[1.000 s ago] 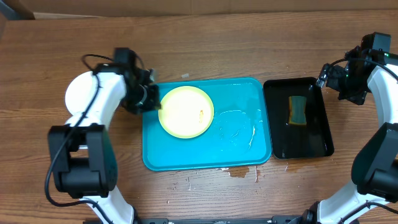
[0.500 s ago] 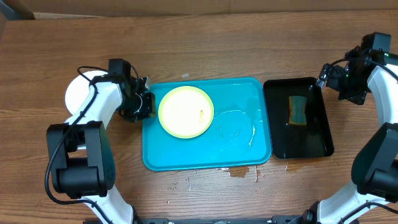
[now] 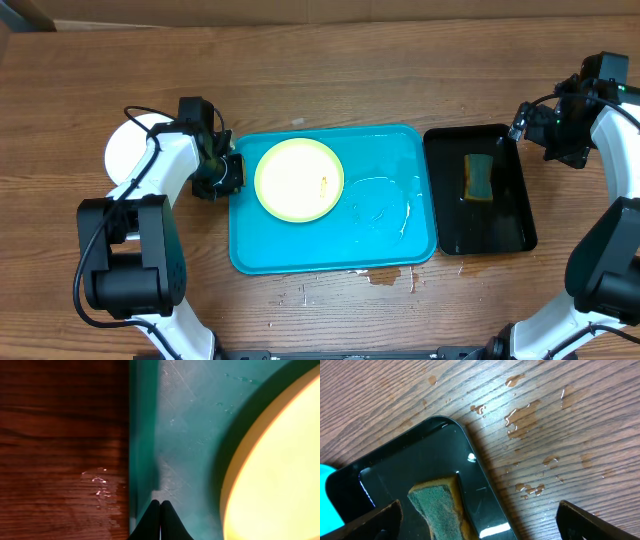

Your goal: Clean dirty plates on tray and stack at the side

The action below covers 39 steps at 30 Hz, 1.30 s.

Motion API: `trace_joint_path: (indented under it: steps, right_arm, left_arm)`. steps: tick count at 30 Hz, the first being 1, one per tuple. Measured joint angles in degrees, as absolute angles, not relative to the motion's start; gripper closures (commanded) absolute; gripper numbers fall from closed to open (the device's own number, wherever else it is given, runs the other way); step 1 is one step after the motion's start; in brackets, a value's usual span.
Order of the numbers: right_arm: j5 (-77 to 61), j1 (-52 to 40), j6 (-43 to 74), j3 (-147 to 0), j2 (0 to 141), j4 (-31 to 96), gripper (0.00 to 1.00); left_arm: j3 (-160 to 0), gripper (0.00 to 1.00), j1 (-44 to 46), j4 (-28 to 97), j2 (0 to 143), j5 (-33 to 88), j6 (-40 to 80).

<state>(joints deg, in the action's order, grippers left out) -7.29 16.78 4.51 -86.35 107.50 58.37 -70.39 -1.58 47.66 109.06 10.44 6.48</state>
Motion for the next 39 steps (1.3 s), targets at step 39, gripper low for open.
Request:
trace_joint_path:
  steps: [39]
  right_arm:
    - [-7.29, 16.78, 4.51, -86.35, 107.50, 58.37, 0.00]
  left_arm:
    - [-67.22, 0.96, 1.26, 40.23, 108.77, -1.65, 8.62]
